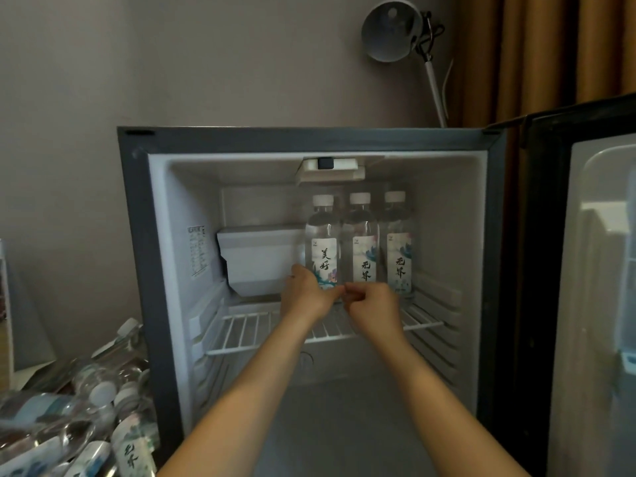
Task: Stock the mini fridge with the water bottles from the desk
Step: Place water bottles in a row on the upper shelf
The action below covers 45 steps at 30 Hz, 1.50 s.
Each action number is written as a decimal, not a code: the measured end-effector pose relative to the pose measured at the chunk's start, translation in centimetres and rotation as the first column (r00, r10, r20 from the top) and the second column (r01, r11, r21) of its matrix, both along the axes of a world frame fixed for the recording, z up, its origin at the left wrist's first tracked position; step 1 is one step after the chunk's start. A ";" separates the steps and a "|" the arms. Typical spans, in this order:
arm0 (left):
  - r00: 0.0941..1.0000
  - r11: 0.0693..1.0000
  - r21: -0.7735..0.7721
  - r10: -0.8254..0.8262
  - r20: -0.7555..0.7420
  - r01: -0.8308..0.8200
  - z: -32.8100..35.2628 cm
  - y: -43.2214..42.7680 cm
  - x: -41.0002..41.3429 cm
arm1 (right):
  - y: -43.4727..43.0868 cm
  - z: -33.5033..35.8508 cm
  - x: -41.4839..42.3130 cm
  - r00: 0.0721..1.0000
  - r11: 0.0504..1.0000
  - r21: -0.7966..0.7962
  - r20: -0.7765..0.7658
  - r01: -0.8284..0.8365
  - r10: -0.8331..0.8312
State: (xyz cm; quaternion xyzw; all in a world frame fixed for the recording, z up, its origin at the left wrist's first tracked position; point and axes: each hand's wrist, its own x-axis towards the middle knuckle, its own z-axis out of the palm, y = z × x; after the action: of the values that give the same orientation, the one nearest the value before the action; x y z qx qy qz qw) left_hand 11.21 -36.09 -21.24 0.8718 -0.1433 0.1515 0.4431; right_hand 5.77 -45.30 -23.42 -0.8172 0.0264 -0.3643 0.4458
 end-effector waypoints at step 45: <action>0.925 0.904 -0.197 0.361 -0.119 -0.379 -23.6 29.8 -9.0 | 28.1 -12.9 -2.0 0.834 0.866 -0.332 -0.528 -0.373 0.157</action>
State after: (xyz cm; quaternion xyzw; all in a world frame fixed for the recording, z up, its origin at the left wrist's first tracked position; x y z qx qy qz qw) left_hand 2.18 -6.25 -44.87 0.8350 0.0597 0.2128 0.5040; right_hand 3.80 -17.22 -36.31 -0.9538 -0.0586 -0.0777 0.2843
